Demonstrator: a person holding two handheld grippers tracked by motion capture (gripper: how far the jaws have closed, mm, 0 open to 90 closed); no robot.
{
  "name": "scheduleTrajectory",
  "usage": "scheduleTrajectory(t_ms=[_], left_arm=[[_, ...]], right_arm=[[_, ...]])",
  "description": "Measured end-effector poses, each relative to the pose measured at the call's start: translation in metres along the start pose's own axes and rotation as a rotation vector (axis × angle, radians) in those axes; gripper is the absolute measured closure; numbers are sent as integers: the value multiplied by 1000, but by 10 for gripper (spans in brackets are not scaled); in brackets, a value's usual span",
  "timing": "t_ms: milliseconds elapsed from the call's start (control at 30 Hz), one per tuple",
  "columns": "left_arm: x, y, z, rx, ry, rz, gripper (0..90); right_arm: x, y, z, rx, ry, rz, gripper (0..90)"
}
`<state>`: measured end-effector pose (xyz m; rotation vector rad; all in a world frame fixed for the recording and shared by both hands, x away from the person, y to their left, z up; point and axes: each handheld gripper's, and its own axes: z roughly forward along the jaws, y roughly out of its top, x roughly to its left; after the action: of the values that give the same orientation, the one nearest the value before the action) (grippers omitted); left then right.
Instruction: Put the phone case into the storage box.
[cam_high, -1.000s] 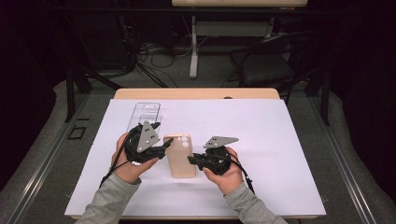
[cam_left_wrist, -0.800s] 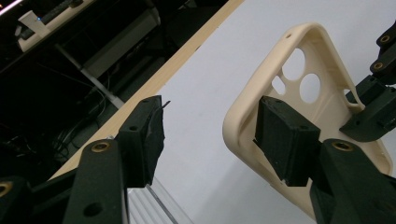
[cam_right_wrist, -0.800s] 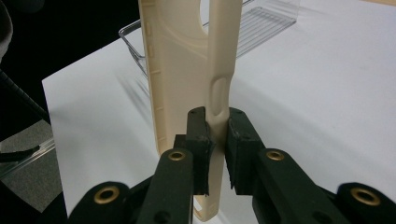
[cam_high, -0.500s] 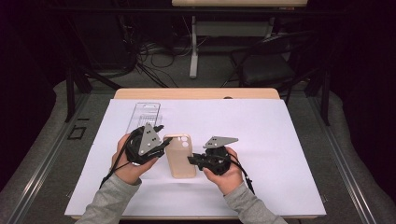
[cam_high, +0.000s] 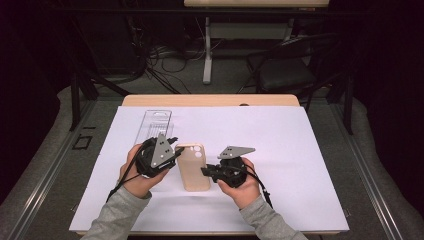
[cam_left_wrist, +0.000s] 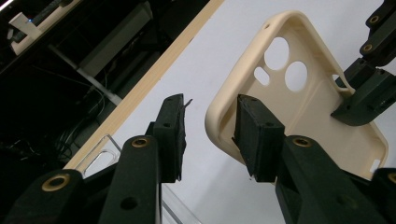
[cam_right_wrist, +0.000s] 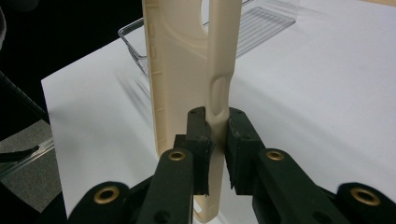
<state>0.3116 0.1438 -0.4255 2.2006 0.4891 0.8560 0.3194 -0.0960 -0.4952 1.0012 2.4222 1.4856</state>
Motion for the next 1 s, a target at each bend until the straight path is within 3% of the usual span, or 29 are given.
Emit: scheduleTrajectory(t_ms=[567,1000], left_arm=[[0,0,0,13,-14,-3,752],[1,-1,0,22,-23,-8,781]], right_arm=[[0,0,0,0,2,4,812],[0,-1,1,2,3,3,811]])
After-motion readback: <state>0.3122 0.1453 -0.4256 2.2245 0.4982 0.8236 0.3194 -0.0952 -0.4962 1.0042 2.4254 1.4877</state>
